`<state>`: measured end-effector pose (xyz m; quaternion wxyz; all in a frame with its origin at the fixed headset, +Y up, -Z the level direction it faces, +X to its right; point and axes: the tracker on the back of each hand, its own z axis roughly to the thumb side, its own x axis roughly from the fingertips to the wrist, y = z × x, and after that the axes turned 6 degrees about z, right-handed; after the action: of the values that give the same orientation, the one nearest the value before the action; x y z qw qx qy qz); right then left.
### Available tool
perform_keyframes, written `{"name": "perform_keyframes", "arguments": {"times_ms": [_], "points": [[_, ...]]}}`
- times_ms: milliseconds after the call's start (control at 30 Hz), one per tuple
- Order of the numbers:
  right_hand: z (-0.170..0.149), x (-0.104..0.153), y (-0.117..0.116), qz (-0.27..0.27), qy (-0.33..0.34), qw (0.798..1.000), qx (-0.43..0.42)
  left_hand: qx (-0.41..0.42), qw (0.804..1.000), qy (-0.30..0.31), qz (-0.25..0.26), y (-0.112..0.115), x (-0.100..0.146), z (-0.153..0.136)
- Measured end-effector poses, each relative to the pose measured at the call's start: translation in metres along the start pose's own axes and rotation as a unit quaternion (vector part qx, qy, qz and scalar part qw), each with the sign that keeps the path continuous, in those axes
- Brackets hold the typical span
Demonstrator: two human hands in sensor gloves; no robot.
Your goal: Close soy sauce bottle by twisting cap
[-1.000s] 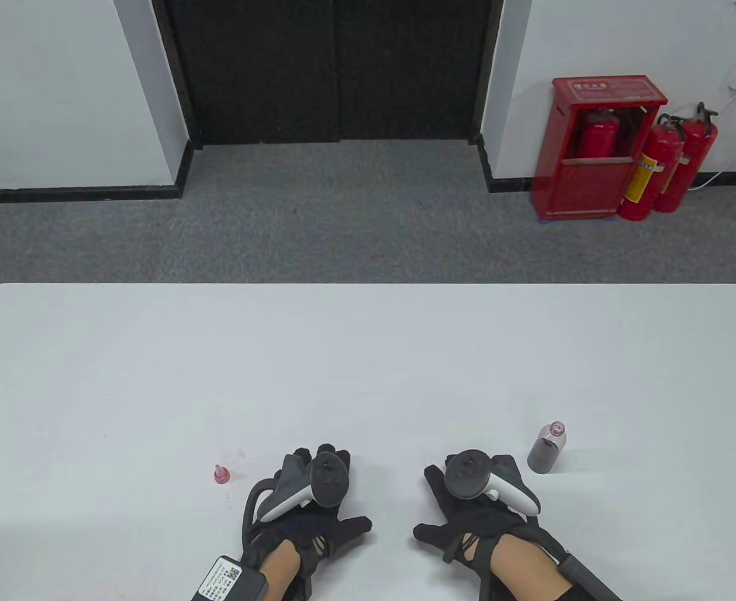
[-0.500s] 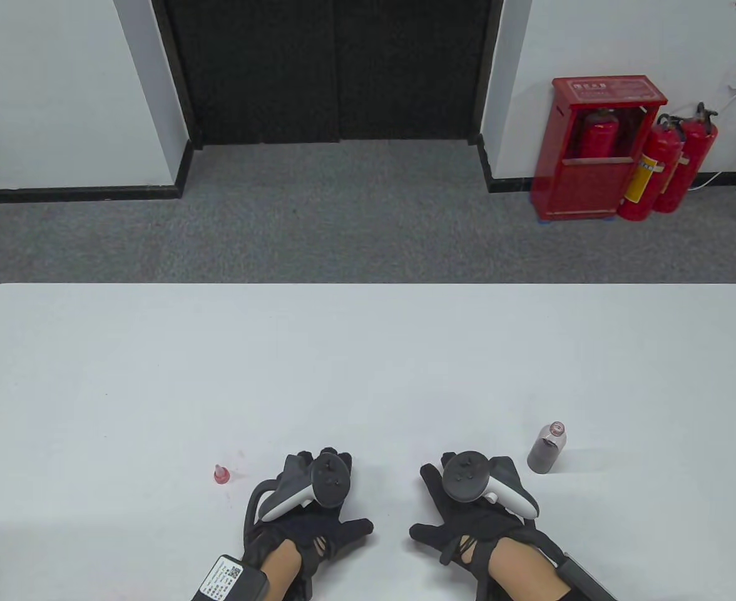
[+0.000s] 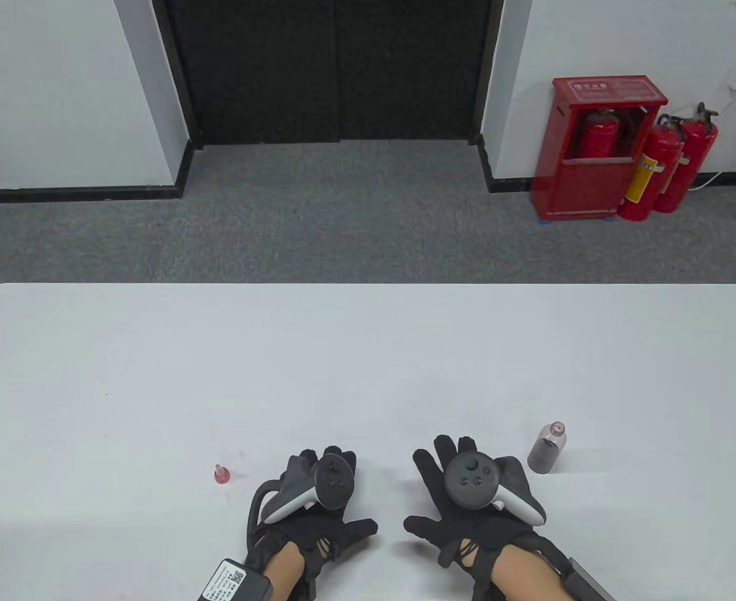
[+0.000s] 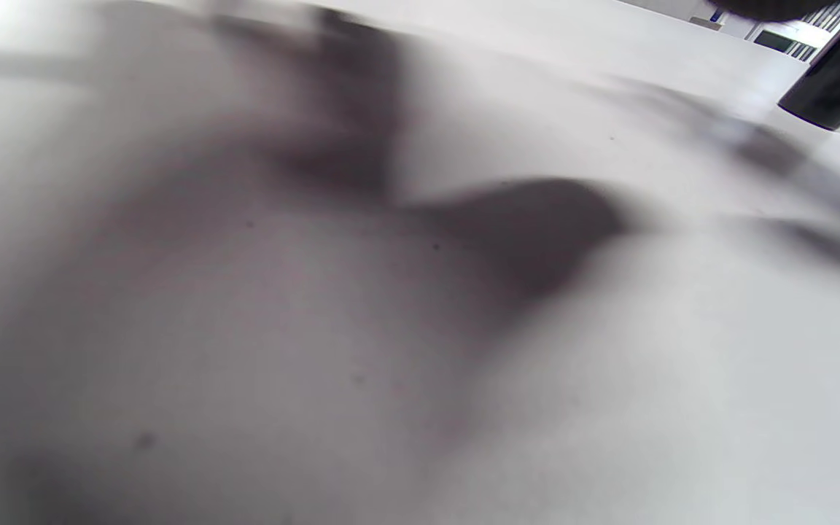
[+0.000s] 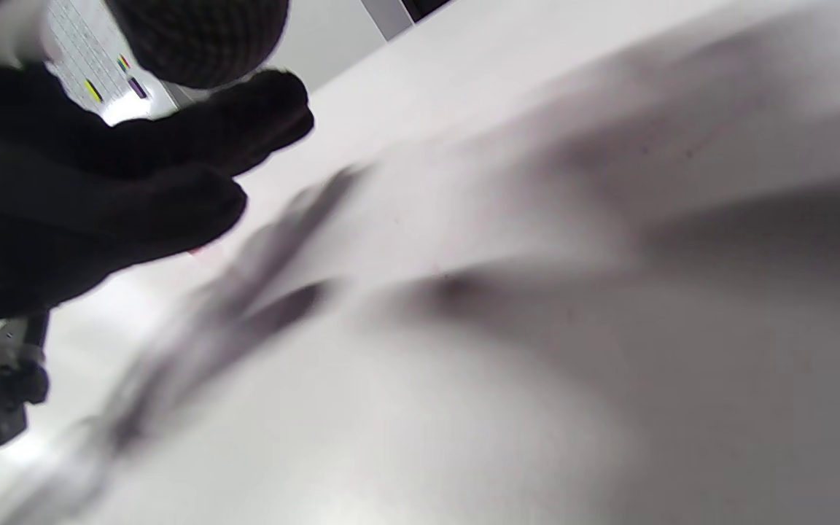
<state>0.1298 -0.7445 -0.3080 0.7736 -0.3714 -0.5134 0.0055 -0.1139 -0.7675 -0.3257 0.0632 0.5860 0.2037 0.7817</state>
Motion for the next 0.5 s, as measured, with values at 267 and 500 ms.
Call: {"name": "perform_keyframes", "arguments": {"times_ms": [267, 500], "points": [[0.004, 0.029, 0.032, -0.142, 0.038, 0.989, -0.003, -0.001, 1.0, -0.002, -0.002, -0.001, 0.001, 0.001], [-0.018, 0.048, 0.058, -0.23, 0.026, 0.971, -0.066, 0.003, 1.0, -0.005, 0.004, -0.003, 0.002, -0.002]]}}
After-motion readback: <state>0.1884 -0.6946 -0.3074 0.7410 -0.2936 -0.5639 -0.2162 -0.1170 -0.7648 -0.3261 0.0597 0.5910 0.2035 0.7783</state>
